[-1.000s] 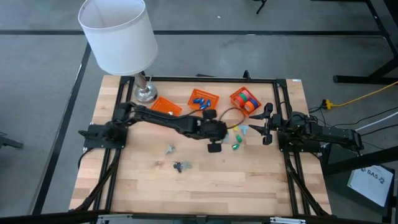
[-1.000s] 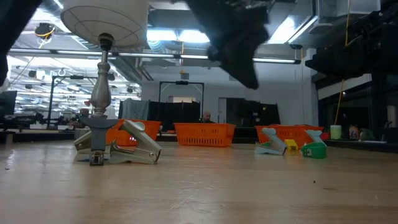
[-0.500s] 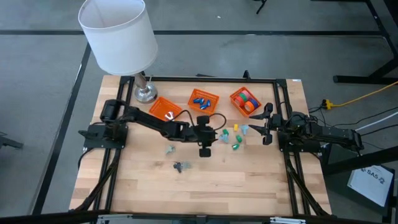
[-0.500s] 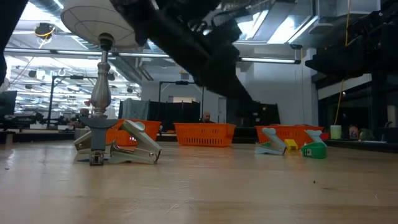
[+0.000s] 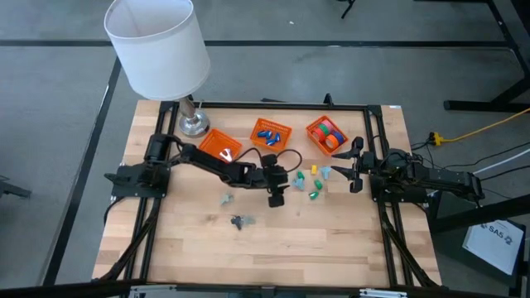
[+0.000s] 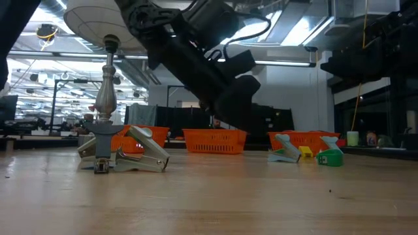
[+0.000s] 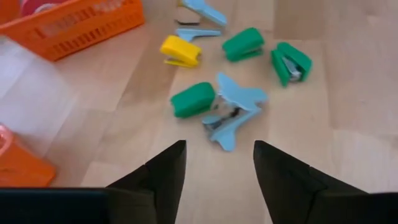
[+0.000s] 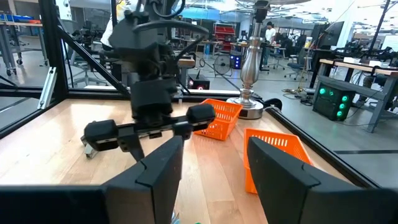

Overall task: Pick and place Stapler, Stapler remover, tape
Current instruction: Put the light blue staple remover into the left orange bin

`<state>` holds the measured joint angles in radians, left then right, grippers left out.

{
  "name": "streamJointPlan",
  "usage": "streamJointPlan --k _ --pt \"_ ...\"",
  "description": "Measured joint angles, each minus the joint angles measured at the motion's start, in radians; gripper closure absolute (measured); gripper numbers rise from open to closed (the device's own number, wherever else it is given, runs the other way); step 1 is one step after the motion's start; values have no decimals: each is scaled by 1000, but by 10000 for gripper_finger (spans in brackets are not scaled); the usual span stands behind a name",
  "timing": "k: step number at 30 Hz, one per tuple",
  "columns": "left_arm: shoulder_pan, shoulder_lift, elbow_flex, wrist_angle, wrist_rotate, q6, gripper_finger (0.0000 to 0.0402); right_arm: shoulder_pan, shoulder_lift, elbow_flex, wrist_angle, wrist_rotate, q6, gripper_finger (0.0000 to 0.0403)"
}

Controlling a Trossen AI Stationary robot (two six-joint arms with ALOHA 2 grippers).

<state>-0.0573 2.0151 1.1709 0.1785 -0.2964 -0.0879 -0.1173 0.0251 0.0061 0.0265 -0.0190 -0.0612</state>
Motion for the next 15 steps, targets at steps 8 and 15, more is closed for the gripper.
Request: streamJointPlan --k 8,15 --pt "14 57 7 61 19 -8 210 0 0 0 0 0 0 215" --pt "23 145 67 65 -7 63 209 0 0 0 0 0 0 215"
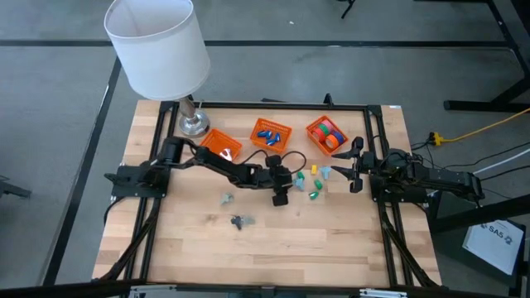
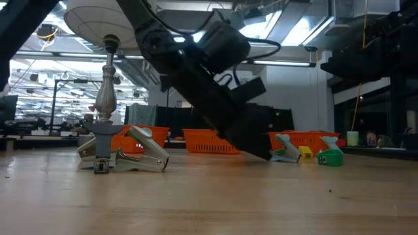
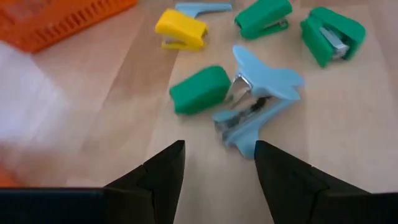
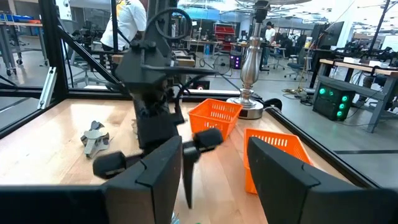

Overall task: Pick and place Stapler, Stapler remover, tape
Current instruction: Put the light blue staple remover into the left orange bin

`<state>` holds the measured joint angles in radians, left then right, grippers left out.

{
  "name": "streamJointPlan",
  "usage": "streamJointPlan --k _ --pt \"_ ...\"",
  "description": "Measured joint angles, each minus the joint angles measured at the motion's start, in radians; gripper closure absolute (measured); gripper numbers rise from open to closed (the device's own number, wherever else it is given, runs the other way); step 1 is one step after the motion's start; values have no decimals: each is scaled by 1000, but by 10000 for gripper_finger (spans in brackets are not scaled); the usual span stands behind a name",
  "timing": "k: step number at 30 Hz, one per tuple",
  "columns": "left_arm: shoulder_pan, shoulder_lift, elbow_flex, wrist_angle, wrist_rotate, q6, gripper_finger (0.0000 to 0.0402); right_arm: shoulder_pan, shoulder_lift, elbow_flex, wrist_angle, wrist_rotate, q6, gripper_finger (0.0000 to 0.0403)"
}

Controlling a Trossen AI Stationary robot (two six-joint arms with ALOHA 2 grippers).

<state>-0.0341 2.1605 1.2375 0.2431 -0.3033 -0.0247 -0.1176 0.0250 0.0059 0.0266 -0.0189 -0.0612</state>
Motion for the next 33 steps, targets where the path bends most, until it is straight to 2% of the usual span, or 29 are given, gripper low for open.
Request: streamJointPlan --k 9,19,26,33 --pt "39 54 61 6 104 35 210 0 0 0 0 0 0 215" --pt "40 63 67 47 174 284 210 0 0 0 0 0 0 215" --pt "38 63 66 46 288 274 210 0 0 0 0 0 0 215" --pt "16 64 66 45 302 238 210 0 0 0 0 0 0 215"
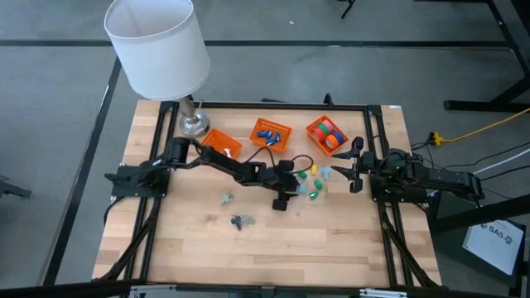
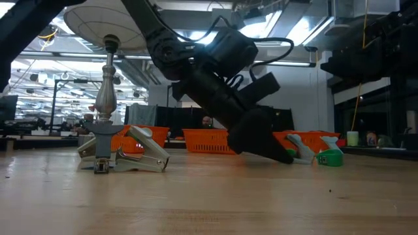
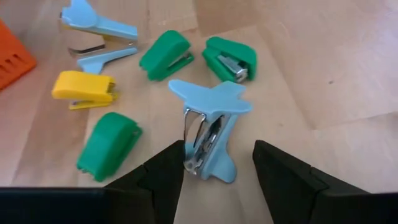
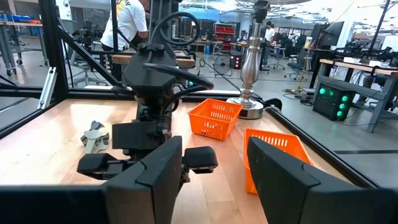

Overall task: Pick and place Stapler, Stapler remover, tape
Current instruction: Put the light blue staple remover into the left orange bin

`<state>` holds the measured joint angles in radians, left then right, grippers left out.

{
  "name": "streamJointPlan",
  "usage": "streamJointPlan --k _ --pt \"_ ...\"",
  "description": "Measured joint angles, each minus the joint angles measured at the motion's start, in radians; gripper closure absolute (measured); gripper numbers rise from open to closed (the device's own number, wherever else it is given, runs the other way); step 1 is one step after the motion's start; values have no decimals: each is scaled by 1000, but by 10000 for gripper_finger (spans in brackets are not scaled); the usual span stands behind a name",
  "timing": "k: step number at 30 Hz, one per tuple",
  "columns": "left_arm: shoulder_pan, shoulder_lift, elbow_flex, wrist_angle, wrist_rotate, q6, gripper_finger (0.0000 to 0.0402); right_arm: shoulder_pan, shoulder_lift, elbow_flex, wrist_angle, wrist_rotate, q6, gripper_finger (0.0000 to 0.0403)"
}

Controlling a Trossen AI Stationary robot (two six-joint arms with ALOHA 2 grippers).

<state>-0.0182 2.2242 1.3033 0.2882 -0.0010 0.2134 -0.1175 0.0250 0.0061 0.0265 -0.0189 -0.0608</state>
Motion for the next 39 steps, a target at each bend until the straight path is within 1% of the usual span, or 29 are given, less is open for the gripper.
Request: streamJointPlan --k 5,9,12,16,20,24,27,31,39 --pt "-18 0 -1 0 0 -18 229 0 0 0 0 0 0 214" --pt "-29 0 -1 0 -18 -26 259 0 0 0 0 0 0 214" --pt "-32 0 -1 1 -46 -60 283 0 0 0 0 0 0 214" --pt "-32 0 -1 3 -51 -87 314 0 0 0 0 0 0 214" --pt "-32 0 -1 2 -59 -94 341 0 0 0 0 0 0 214" --pt "-32 0 -1 4 -94 -130 364 0 0 0 0 0 0 214" --pt "-31 -2 0 9 -100 -162 372 0 0 0 0 0 0 214" --pt "-29 -6 -1 16 -104 -171 373 0 0 0 0 0 0 214" --pt "-14 -86 -4 -145 -113 -166 373 0 0 0 0 0 0 214"
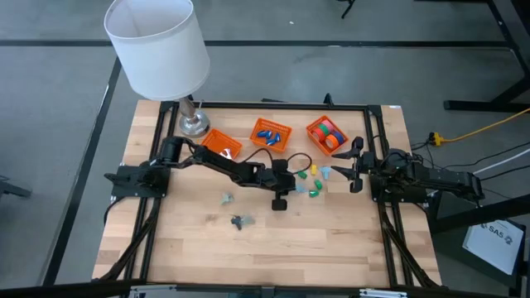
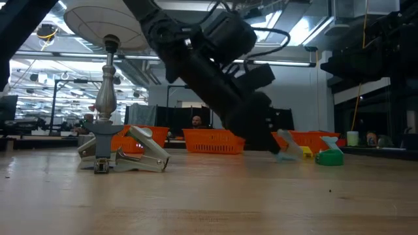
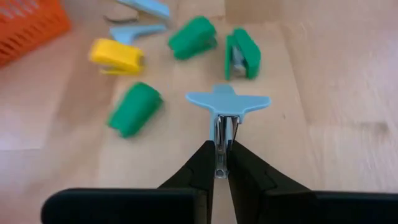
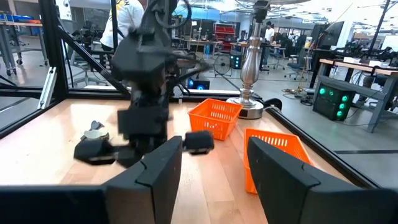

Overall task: Pick and place Stapler, Stapler remover, tape
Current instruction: Put the light blue staple remover into the left orange bin

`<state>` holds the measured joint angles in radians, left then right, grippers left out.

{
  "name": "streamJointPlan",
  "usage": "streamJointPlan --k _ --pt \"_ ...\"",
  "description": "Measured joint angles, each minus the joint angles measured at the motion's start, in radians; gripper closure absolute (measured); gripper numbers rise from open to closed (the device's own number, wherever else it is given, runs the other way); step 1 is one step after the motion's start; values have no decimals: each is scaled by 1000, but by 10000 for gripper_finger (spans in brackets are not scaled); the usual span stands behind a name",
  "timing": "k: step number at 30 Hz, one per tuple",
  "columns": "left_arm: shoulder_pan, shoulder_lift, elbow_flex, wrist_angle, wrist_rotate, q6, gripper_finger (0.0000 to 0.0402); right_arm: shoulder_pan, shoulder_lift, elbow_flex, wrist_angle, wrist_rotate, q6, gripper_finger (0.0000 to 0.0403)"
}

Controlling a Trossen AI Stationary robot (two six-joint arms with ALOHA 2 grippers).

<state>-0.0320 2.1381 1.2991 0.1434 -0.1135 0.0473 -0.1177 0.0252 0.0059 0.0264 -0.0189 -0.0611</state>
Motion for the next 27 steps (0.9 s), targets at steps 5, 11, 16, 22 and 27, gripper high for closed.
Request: streamJointPlan --k 5,11,16,22,27 --pt "25 -58 -3 -44 -3 20 374 0 0 0 0 0 0 214" --pt "53 -129 -3 -101 -57 51 374 0 0 0 0 0 0 214" --pt "89 -182 -3 -145 -151 54 374 0 0 0 0 0 0 214" --pt "148 -224 -3 -180 -186 20 374 0 0 0 0 0 0 214" --pt "152 -254 -3 -203 -192 32 374 0 0 0 0 0 0 214"
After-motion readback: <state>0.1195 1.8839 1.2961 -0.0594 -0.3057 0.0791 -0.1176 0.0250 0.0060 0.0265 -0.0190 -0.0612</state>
